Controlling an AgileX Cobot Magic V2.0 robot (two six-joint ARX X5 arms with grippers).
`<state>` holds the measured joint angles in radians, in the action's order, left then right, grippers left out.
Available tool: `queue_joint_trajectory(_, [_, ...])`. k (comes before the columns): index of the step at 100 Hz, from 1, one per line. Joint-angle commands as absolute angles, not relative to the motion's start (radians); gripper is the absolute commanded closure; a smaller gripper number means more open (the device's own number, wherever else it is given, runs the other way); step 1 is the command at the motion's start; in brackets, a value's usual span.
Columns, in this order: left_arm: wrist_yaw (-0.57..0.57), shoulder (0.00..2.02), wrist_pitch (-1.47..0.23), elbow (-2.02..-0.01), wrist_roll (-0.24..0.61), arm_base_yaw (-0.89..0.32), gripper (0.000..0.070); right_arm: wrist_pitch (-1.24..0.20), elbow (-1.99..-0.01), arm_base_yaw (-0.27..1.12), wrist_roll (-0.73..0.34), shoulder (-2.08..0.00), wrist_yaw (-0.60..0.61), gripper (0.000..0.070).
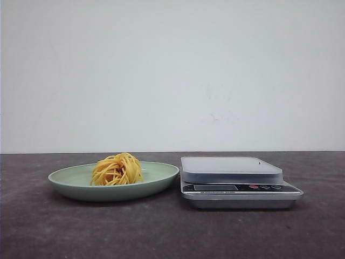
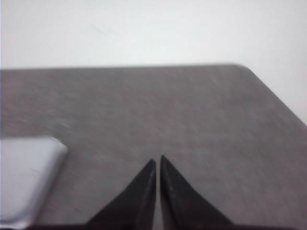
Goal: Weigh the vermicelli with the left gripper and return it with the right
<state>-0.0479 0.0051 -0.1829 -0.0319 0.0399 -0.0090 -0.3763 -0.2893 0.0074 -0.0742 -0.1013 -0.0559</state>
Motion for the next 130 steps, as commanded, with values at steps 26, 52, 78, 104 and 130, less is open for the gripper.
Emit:
queue_joint_trajectory(26, [-0.045,0.003,-0.187,-0.014,0.027,-0.007,0.07,-0.21,-0.068,-0.062,-0.064,-0.028,-0.052,0.0693])
queue_joint_trajectory(52, [-0.045,0.003,-0.187,-0.014,0.027,-0.008,0.07,-0.199,-0.02,-0.063,-0.044,-0.008,-0.052,0.0693])
queue_joint_trajectory(78, [-0.045,0.003,-0.187,-0.014,0.027,-0.007,0.07,-0.192,-0.02,-0.063,-0.047,-0.004,-0.041,0.0693])
queue_joint_trajectory(104, [-0.045,0.003,-0.187,-0.014,0.027,-0.007,0.07,-0.17,-0.02,-0.063,-0.047,-0.004,-0.042,0.0693])
queue_joint_trajectory(130, [-0.045,0.003,-0.187,-0.014,0.027,-0.007,0.07,-0.157,-0.021,-0.063,-0.047,-0.004,-0.042,0.0693])
